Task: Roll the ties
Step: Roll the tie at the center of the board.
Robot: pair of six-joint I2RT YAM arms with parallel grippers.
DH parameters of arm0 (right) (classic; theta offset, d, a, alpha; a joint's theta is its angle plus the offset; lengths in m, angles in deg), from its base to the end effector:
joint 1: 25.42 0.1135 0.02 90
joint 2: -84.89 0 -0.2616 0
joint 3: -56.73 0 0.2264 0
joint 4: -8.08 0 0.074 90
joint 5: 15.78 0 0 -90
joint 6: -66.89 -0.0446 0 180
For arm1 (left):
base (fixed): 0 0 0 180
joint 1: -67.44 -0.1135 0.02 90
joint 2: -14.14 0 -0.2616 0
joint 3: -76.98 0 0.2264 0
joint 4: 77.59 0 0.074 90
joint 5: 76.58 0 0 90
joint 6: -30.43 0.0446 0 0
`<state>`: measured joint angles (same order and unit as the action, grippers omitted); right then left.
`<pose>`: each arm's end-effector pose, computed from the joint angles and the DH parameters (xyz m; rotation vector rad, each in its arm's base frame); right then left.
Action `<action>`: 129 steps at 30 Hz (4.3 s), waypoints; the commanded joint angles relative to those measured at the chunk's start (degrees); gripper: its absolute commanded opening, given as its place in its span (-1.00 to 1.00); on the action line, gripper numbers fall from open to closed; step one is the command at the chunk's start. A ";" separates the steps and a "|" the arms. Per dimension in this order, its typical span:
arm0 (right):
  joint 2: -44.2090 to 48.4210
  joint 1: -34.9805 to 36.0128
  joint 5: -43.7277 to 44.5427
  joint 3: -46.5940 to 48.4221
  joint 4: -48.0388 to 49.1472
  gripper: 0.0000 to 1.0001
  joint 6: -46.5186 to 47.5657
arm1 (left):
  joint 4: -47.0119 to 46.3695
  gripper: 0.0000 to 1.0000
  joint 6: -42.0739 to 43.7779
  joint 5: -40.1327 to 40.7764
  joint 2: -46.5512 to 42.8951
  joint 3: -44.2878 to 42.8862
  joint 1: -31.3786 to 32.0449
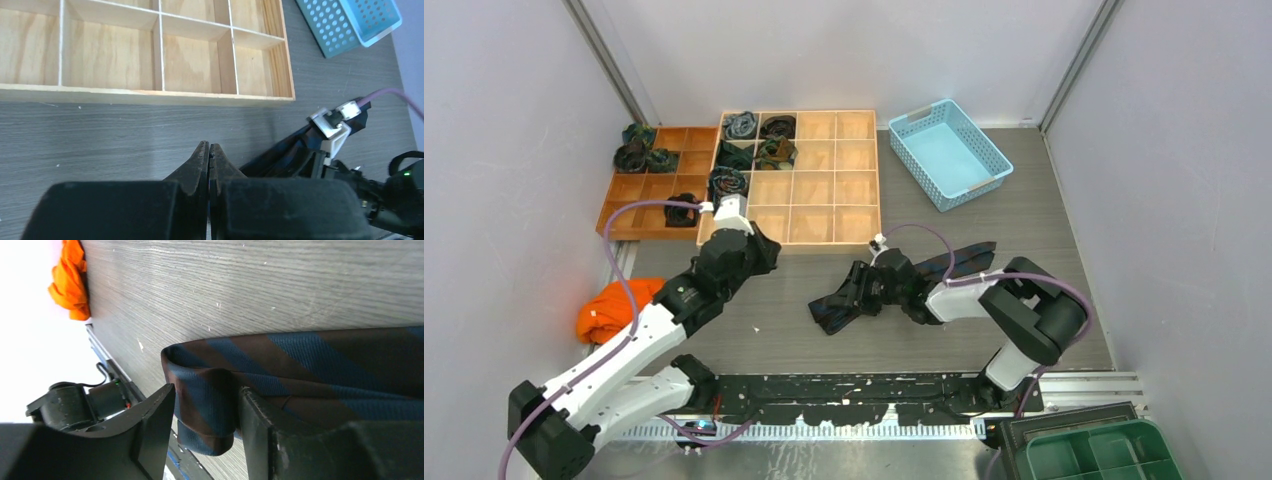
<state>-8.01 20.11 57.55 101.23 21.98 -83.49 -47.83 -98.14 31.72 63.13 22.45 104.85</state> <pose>0.1868 0.2086 0.1393 0.1310 2.4848 1.2608 0.1513 -0.0981 0.2850 -0.2286 1.9986 -0.5424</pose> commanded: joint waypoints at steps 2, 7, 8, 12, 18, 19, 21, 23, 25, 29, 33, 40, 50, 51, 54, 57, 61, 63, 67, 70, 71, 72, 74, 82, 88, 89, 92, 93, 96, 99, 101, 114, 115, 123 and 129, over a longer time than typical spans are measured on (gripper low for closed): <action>6.44 0.13 6.17 4.18 -15.63 0.12 9.48 | -8.18 -1.00 -0.48 -4.75 4.84 1.98 0.50; 12.31 0.50 11.05 6.27 -25.66 0.12 12.49 | -14.74 -1.00 -2.44 -7.33 12.21 5.19 0.51; 14.26 0.78 12.73 6.64 -28.21 0.12 12.98 | -16.03 -1.00 -2.47 -7.51 13.87 5.50 0.59; 20.96 4.65 20.25 9.01 -39.43 -0.03 14.74 | -17.87 -1.00 -1.58 -6.04 19.67 5.42 0.49; 23.29 13.53 23.87 9.17 -44.41 -0.61 12.04 | -22.20 -1.00 -0.80 -7.14 26.81 5.29 0.51; 22.73 14.56 23.61 8.65 -43.44 -0.73 11.05 | -23.23 -1.00 -0.82 -7.75 27.94 5.40 0.52; 21.19 16.64 23.48 7.65 -40.79 -0.88 9.58 | -24.48 -1.00 -0.90 -8.45 30.05 5.58 0.56; 19.11 18.10 23.70 7.17 -38.77 -0.97 8.44 | -26.07 -1.00 -0.90 -9.42 31.94 5.92 0.56; 16.10 18.97 23.15 6.88 -35.59 -0.97 7.71 | -27.82 -1.00 -1.09 -10.64 33.51 6.50 0.59; 9.92 19.73 22.56 6.94 -30.20 -0.97 7.03 | -30.13 -1.00 -1.99 -12.00 35.95 7.74 0.94; 5.08 19.78 22.74 7.27 -26.32 -0.97 6.90 | -31.03 -1.00 -2.51 -12.33 36.68 9.33 1.69; -1.13 19.76 24.75 8.30 -22.76 -0.97 6.65 | -32.50 -1.00 -4.06 -12.37 36.27 13.38 3.51; -3.48 19.48 31.85 11.51 -27.11 -0.97 8.95 | -32.94 -1.00 -5.07 -12.68 35.99 16.38 5.22; -3.51 19.43 32.54 11.76 -27.68 -0.97 9.20 | -32.94 -1.00 -5.11 -12.76 35.92 16.63 5.22; -3.73 19.06 34.29 13.21 -29.62 -0.97 10.27 | -32.92 -1.00 -5.50 -13.09 35.47 17.40 5.22; -4.46 18.28 34.58 13.92 -31.09 -0.98 11.47 | -32.78 -1.00 -5.99 -12.84 34.49 18.43 5.22; -4.76 18.06 33.57 15.30 -34.85 -0.97 13.06 | -29.13 -1.00 -5.36 -9.92 32.10 17.72 5.22; -2.81 18.33 32.60 14.29 -36.05 -0.98 12.81 | -26.04 -1.00 -3.97 -7.43 30.55 15.87 5.22; 3.44 19.20 33.57 11.01 -39.17 -0.91 10.69 | -23.10 -1.00 -0.97 -4.98 29.76 11.96 5.22; 6.39 19.23 34.01 8.65 -40.56 -0.83 9.04 | -22.97 -1.00 0.58 -4.49 32.17 9.43 5.13; 6.90 19.16 34.36 7.95 -40.65 -0.83 8.38 | -23.39 -1.00 0.90 -4.77 33.19 8.84 5.13; 6.97 19.15 34.46 7.16 -40.47 -0.83 7.95 | -23.81 -1.00 1.06 -5.10 34.42 8.25 5.13; 6.08 19.19 34.87 6.54 -40.18 -0.84 7.29 | -24.73 -1.00 1.21 -5.69 36.57 7.48 5.13; -2.99 19.21 34.29 11.77 -35.46 -0.97 7.32 | -27.40 -1.00 0.13 -8.29 40.65 7.41 5.13; -9.87 18.97 36.24 18.10 -34.97 -0.98 8.93 | -28.10 -1.00 -0.37 -9.61 40.78 8.91 5.13; -10.74 19.03 36.15 18.64 -34.83 -0.98 8.92 | -28.10 -1.00 -0.37 -9.87 40.92 9.05 5.13; -11.27 19.04 35.83 19.05 -34.98 -0.98 8.87 | -27.85 -1.00 -0.59 -10.13 40.84 9.34 5.13; -10.84 19.09 35.83 18.61 -34.84 -0.98 8.75 | -27.49 -1.00 -0.58 -10.05 40.51 9.23 5.13; -8.86 19.04 36.00 17.08 -34.91 -0.98 8.33 | -24.76 -1.00 0.24 -8.68 38.13 7.93 4.93; -6.47 19.23 35.16 15.39 -35.45 -0.98 7.68 | -17.71 -1.00 1.66 -4.52 34.00 4.17 3.68; -5.12 19.38 34.62 14.13 -35.65 -0.98 6.81 | -14.96 -1.00 2.98 -2.72 31.25 2.12 1.99; -5.78 20.81 37.34 11.99 -35.94 -0.98 2.08 | -26.10 -1.00 3.66 -20.69 40.43 1.37 -5.68; -5.84 20.96 37.48 11.94 -36.00 -0.98 1.85 | -26.61 -1.00 3.42 -21.80 40.99 1.35 -5.68; -8.88 21.11 36.28 12.78 -33.91 -0.98 2.03 | -23.57 -1.00 2.02 -25.02 39.02 5.27 -5.68; -11.50 21.08 36.37 14.64 -33.12 -0.98 2.26 | -24.80 -1.00 -0.55 -24.19 36.62 13.03 -5.68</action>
<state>-14.13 40.83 94.27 117.60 -0.90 -82.09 -75.19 -97.22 7.86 100.33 30.32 99.04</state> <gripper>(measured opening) 0.037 0.007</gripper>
